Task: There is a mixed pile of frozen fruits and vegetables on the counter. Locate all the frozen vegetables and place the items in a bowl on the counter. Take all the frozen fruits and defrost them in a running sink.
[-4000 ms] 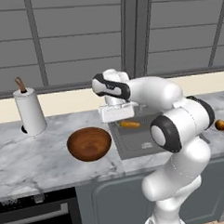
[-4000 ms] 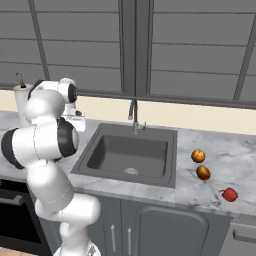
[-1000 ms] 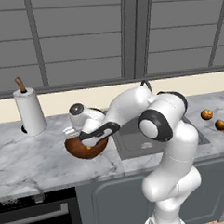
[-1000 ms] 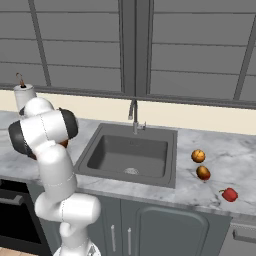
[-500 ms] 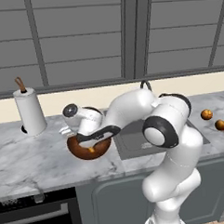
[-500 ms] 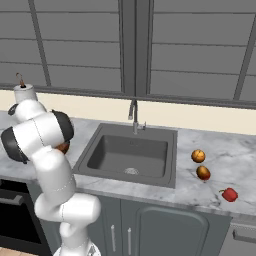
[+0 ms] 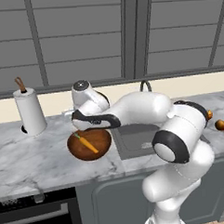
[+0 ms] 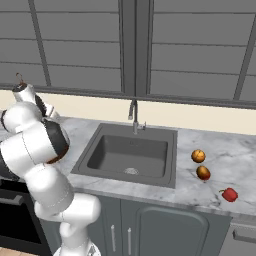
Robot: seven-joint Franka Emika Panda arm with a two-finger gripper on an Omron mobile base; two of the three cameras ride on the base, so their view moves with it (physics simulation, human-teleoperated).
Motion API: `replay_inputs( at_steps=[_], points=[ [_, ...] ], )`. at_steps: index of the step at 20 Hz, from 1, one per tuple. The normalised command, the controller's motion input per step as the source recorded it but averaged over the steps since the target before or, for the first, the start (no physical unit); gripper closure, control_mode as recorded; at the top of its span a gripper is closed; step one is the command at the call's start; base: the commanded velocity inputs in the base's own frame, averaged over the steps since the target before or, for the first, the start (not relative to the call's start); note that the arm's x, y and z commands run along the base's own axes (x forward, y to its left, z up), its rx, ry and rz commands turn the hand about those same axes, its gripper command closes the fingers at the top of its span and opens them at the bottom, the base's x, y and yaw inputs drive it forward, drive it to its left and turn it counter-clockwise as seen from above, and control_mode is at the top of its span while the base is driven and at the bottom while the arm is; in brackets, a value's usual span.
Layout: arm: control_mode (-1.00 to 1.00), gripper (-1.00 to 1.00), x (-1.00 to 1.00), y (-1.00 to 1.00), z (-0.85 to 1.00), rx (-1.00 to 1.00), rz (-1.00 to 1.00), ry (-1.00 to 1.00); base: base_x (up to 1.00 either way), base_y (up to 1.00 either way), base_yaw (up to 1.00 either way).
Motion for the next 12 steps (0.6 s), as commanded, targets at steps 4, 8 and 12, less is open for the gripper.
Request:
replay_inputs(
  at_steps=[4, 8, 12],
  points=[
    [-1.0, -1.0, -0.48, -0.3, 0.41, 0.07, -0.01, 0.02, 0.0, 0.0, 0.0],
    [-1.0, -1.0, -0.6, -0.5, 0.32, 0.03, -0.06, 0.12, 0.0, 0.0, 0.0],
    [-1.0, -1.0, -0.41, -0.65, 0.52, 0.0, -0.01, 0.21, 0.0, 0.0, 0.0]
  ],
)
